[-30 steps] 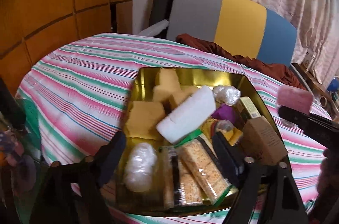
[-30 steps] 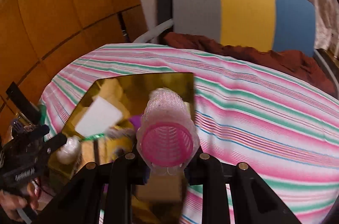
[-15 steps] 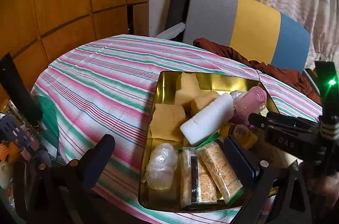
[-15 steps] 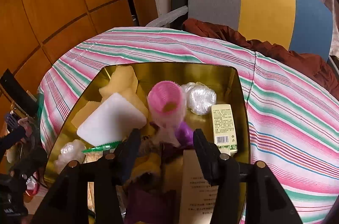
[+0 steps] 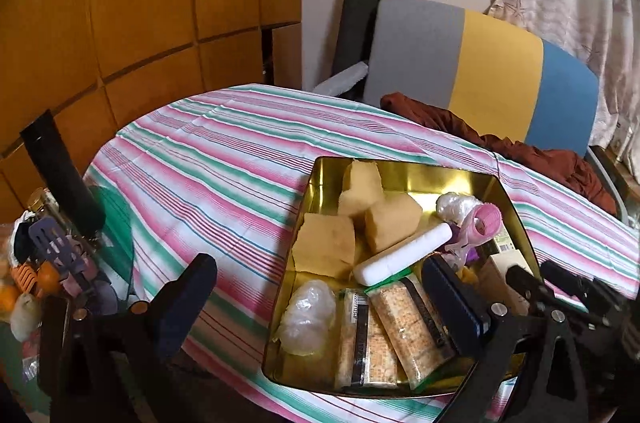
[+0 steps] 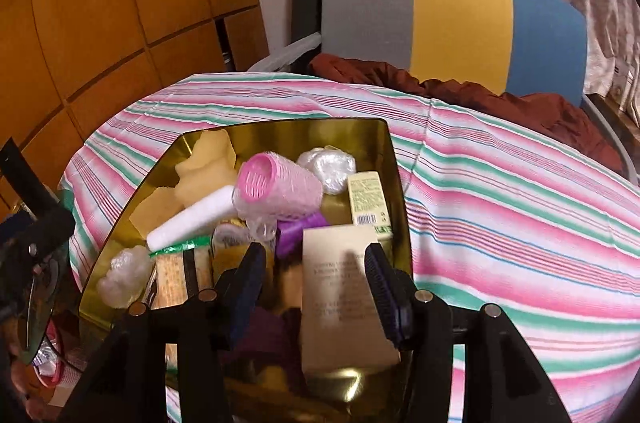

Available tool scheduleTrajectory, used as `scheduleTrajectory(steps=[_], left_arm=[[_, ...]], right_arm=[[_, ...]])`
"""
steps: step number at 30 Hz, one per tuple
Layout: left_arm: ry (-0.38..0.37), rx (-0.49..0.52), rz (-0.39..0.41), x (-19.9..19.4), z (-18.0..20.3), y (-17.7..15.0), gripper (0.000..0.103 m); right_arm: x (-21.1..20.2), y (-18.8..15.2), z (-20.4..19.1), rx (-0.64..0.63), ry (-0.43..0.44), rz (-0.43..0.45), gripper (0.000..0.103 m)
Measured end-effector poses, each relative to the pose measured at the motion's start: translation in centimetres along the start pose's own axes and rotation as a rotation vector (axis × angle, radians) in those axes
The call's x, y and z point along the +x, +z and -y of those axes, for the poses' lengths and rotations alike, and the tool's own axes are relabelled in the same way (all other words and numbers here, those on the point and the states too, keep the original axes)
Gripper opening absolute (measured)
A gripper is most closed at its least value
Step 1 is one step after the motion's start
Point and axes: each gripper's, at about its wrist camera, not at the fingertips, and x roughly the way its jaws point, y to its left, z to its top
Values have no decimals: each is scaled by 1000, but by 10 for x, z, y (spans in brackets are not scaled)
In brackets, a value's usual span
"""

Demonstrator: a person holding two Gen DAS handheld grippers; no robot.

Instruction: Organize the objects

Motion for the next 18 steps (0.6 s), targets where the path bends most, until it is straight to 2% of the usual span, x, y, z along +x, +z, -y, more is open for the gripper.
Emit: scheduleTrajectory(steps=[5,12,18], left_arm=[[-2,0,34,-10,1,2,103],[-48,-55,-14,-4,-8,3,103],[-38,-55,9,-4,-10,-1,103]], right_arm=[[-7,-8,-3,-15,-4,9,52],[-10,-15,-4,-25,4,7,52],[-11,-18,-9,-42,-5,8,52]])
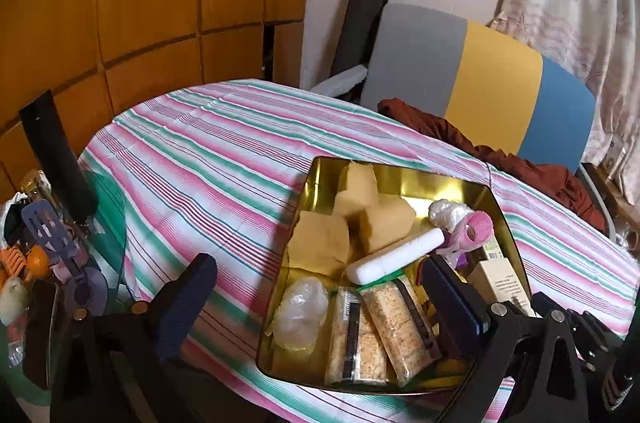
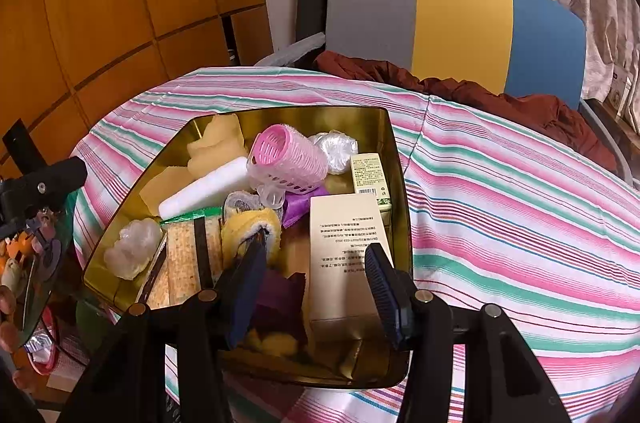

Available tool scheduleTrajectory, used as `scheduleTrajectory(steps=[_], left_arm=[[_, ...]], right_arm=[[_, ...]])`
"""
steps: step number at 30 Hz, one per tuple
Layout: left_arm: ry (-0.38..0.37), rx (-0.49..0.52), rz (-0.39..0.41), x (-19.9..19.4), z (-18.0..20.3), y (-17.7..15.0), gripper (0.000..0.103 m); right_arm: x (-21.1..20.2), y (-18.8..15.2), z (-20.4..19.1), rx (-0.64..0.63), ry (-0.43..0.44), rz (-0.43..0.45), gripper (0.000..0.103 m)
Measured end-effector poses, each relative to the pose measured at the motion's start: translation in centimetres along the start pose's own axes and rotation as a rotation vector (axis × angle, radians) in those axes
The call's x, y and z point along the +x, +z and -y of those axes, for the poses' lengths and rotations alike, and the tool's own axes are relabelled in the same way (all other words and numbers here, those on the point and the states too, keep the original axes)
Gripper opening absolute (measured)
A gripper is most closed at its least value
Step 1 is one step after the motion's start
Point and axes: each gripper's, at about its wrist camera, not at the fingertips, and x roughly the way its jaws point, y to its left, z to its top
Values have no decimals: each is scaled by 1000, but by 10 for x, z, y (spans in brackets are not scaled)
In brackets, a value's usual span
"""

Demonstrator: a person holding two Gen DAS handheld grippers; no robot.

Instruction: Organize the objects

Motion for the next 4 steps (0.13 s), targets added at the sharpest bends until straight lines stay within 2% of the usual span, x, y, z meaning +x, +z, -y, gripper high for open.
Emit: scheduleTrajectory(steps=[4], left_arm=[[4,17,10,-1,2,-4,102]], right_arm=[[-3,0,-4,-19,-18,18,52]])
